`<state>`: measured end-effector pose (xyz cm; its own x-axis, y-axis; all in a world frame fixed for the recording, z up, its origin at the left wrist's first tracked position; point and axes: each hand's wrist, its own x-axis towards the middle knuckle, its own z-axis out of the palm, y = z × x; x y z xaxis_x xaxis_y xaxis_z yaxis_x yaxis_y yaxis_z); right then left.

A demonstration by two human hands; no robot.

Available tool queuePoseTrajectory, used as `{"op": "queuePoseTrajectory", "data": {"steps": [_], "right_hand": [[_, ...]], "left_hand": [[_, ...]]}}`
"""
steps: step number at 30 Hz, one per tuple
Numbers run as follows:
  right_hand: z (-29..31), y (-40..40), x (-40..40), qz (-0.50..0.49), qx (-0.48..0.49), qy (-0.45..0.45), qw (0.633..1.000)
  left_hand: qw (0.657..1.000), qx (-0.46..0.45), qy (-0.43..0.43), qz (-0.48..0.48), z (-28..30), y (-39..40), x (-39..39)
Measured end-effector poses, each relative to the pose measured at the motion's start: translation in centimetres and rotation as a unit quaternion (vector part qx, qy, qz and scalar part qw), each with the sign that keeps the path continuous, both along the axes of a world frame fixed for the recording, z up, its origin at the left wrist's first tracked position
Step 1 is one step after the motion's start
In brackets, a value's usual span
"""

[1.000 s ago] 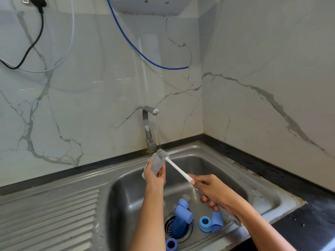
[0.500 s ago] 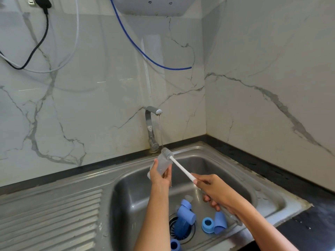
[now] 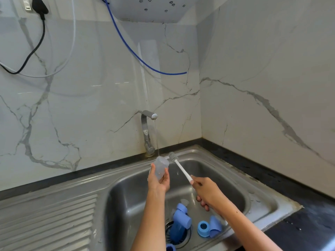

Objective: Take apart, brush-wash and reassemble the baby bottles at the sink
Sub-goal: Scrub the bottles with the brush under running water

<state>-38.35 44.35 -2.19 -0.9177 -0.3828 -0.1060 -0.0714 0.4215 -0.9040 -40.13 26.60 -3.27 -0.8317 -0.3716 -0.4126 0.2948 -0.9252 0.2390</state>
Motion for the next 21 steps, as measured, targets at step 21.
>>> {"op": "queuePoseTrajectory", "data": {"steps": [21], "right_hand": [[0.9,-8.7,5.4,0.079,0.033,-0.027,0.996]], "left_hand": [[0.838,-0.462,-0.286,-0.044,3.8,-4.9,13.0]]}}
